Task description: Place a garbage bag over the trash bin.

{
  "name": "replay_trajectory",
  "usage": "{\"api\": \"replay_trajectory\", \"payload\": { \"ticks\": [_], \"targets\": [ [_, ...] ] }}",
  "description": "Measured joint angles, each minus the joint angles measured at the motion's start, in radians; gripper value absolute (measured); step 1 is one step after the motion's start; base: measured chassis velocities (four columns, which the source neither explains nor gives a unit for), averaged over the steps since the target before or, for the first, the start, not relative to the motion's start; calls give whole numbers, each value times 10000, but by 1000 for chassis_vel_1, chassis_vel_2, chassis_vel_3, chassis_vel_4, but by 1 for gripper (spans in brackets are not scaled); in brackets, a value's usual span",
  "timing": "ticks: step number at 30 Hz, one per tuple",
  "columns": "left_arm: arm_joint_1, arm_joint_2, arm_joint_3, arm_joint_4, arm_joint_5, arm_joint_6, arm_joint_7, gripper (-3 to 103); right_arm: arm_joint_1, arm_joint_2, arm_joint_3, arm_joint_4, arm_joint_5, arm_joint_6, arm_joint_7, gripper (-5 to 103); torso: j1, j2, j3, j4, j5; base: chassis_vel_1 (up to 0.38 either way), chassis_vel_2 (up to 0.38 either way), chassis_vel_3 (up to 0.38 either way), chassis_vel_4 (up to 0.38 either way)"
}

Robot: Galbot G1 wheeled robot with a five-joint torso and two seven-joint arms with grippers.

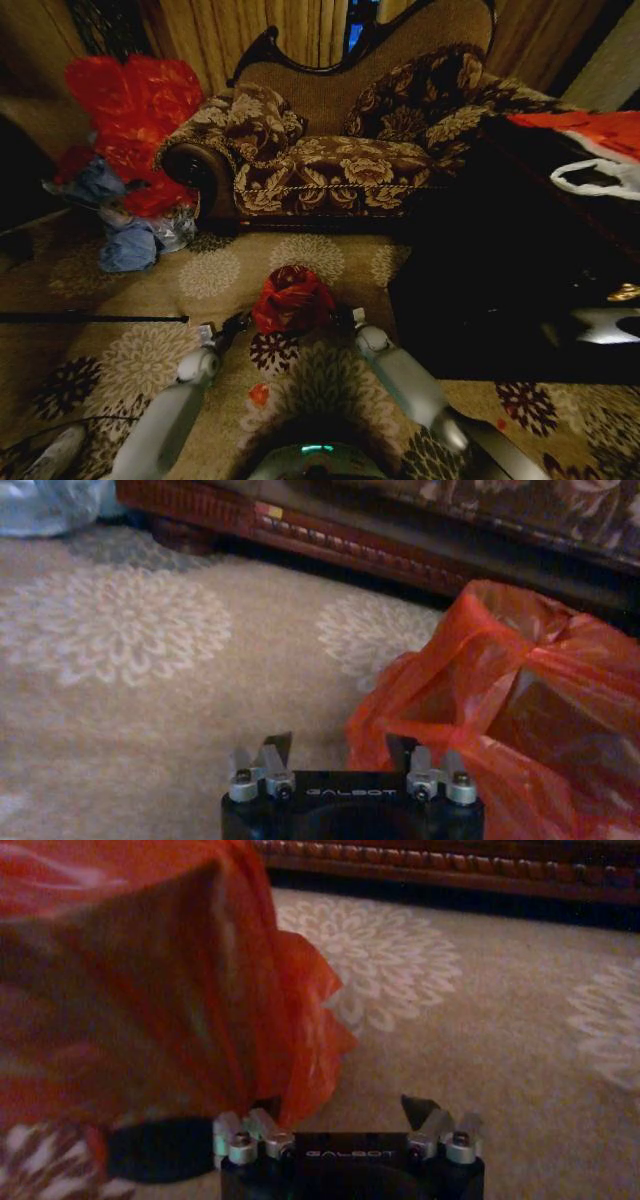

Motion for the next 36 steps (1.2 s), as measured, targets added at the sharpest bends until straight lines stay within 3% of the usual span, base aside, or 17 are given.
{"api": "replay_trajectory", "payload": {
  "ticks": [2,3,4,5,7,10,13,15,16,19,24,27,29,31,35,36],
  "targets": [
    [237,115,-164,-250,-1,40,85,72,-254,-159,39,290,29,-9,37,80,0,0,0,-1,3,0,0,0,0],
    [430,204,-298,-455,-17,77,126,77,-517,-319,108,538,30,-11,58,90,0,0,0,0,2,0,0,0,0],
    [714,309,-505,-775,-124,163,154,82,-874,-499,231,855,7,2,80,90,0,0,0,-2,-1,0,0,0,0],
    [975,394,-727,-1201,-277,249,154,88,-1285,-664,417,1228,-1,19,102,99,1,-1,1,-1,-3,0,0,0,0],
    [1150,463,-902,-1571,-378,305,128,88,-1600,-782,592,1544,5,21,108,99,0,-1,0,-2,3,0,0,0,0],
    [1513,751,-1281,-2867,-824,619,-150,99,-2563,-1112,1266,2668,139,31,146,100,-1,-1,0,-2,2,0,0,0,0],
    [1509,928,-1235,-3575,-1022,826,-485,100,-3000,-1157,1655,3249,415,48,154,100,0,-1,-1,-4,1,0,0,0,0],
    [1417,1022,-983,-4092,-1079,1003,-847,100,-3386,-908,1868,3713,1391,53,230,100,0,-1,1,-6,-2,0,0,0,0],
    [1417,1022,-983,-4092,-1079,1003,-847,100,-3386,-908,1868,3713,1391,53,230,100,0,-1,1,-6,-2,0,0,0,0],
    [1204,1124,-464,-4439,-980,1187,-1188,100,-3490,-83,1945,3760,2777,301,447,100,1,-1,1,-1,0,0,0,0,0],
    [1228,1248,258,-4536,-528,1460,-1254,100,-3397,365,1955,3527,2989,392,534,100,1,-2,1,-2,2,0,0,0,0],
    [1574,934,679,-4637,-489,1771,-1636,100,-3335,319,2053,3472,2908,409,502,100,2,-2,2,-2,3,0,0,0,0],
    [1994,284,828,-4737,-1022,2169,-2016,100,-3324,77,2159,3484,2865,387,419,100,1,-1,2,-1,-4,0,0,0,0],
    [2104,123,831,-4734,-1170,2225,-2038,100,-3322,-7,2196,3485,2827,384,350,100,1,-1,2,-1,-3,0,0,0,0],
    [2230,-802,718,-4216,-3065,2207,-2108,100,-3207,-322,2412,3378,2696,338,109,100,1,-1,2,-1,2,0,0,0,0],
    [2230,-802,718,-4216,-3065,2207,-2108,100,-3207,-322,2412,3378,2696,338,109,100,1,-1,2,-1,2,0,0,0,0]
  ]
}}
